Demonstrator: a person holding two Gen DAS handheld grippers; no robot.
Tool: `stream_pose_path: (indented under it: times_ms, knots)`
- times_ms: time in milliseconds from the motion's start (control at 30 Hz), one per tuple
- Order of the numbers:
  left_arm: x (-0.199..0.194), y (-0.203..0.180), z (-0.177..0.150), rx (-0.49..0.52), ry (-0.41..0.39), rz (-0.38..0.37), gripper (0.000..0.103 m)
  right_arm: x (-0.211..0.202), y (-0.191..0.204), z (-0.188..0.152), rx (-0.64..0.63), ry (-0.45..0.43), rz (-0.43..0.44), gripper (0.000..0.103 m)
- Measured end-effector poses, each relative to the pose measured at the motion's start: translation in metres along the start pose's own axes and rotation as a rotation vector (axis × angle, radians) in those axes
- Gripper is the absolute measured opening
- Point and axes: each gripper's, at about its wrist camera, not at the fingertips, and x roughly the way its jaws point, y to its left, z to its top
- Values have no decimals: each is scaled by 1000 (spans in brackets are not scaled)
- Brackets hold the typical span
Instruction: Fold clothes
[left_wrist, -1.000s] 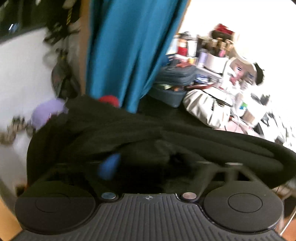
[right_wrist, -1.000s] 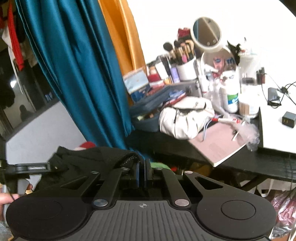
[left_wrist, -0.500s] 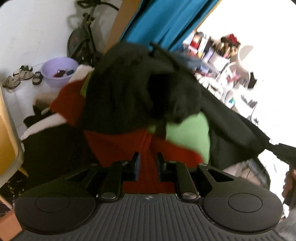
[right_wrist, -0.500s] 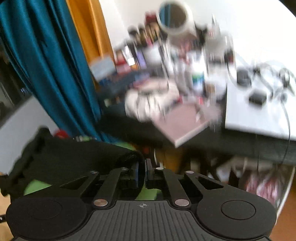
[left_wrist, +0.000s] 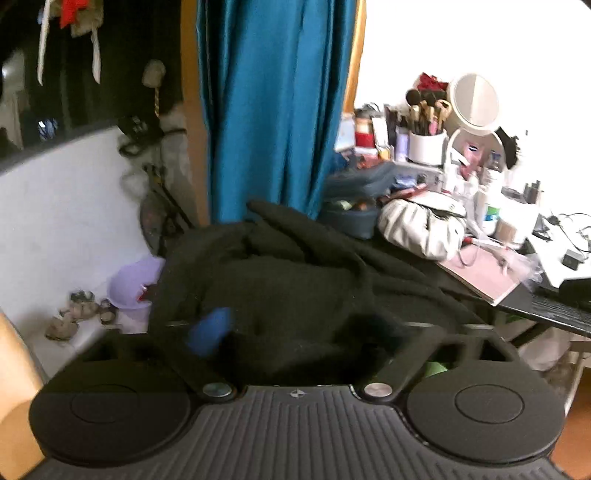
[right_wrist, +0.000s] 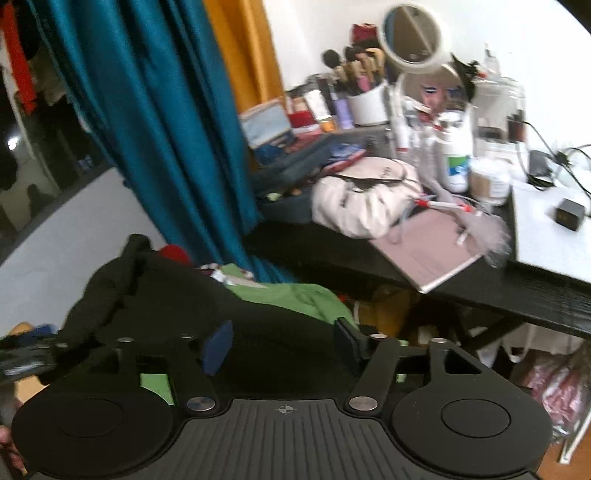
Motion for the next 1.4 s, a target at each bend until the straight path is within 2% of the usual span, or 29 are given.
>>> stream_pose_path:
  times_ms: [67, 200, 333, 400, 533, 600, 633, 667, 700, 733, 767, 800, 833, 867, 933, 1100, 1200, 1267, 1333, 1367, 1400]
  knots:
    - [-11, 9, -11, -72, 28, -36, 12, 4, 8, 3, -35, -2, 9, 63]
    - [-51, 14, -39, -123, 38, -102, 10, 18, 26, 8, -106, 4, 36, 68]
    - [-84, 10, -73, -179, 88, -147, 10, 45, 59, 5, -242, 21, 103, 77]
    - [-94, 11, -96, -217, 139, -165, 10, 62, 80, 0, -312, 35, 144, 78]
    - [-92, 15, -140, -286, 284, -133, 10, 103, 116, -9, -409, 78, 163, 81]
    - [-94, 19, -154, -302, 319, -105, 10, 115, 122, -12, -415, 100, 164, 79]
    - [-95, 21, -159, -305, 326, -92, 10, 117, 122, -13, -404, 111, 181, 71]
    - [-97, 24, -164, -308, 334, -78, 11, 118, 121, -14, -393, 121, 197, 53]
    - [-98, 25, -162, -297, 319, -55, 18, 116, 118, -14, -383, 123, 208, 47]
    - [-100, 27, -159, -283, 298, -43, 26, 112, 113, -14, -373, 122, 218, 33]
    - [-100, 26, -152, -268, 262, -32, 54, 108, 109, -14, -369, 118, 224, 20]
    - [-100, 25, -144, -253, 223, -21, 86, 103, 105, -13, -367, 113, 229, 16]
    - [-100, 22, -135, -229, 175, -21, 95, 99, 101, -11, -358, 106, 237, 12]
    - [-100, 18, -126, -203, 126, -22, 99, 95, 97, -10, -353, 98, 240, 10]
    - [-83, 9, -102, -144, 86, -26, 100, 86, 90, -10, -347, 81, 237, 9]
    - [-23, -15, -47, -16, 49, -19, 100, 59, 69, -14, -307, 54, 227, 8]
    - [1, -33, -30, 48, 52, -5, 100, 39, 52, -24, -290, 53, 215, 8]
    - [7, -43, -31, 78, 60, -26, 99, 27, 38, -31, -269, 60, 204, 8]
    - [2, -50, -38, 83, 78, -113, 70, 19, 20, -37, -228, 79, 186, 8]
    - [-1, -54, -43, 73, 106, -147, 46, 17, 10, -40, -199, 98, 176, 8]
    - [-6, -57, -49, 70, 122, -154, 38, 16, 1, -43, -169, 119, 165, 8]
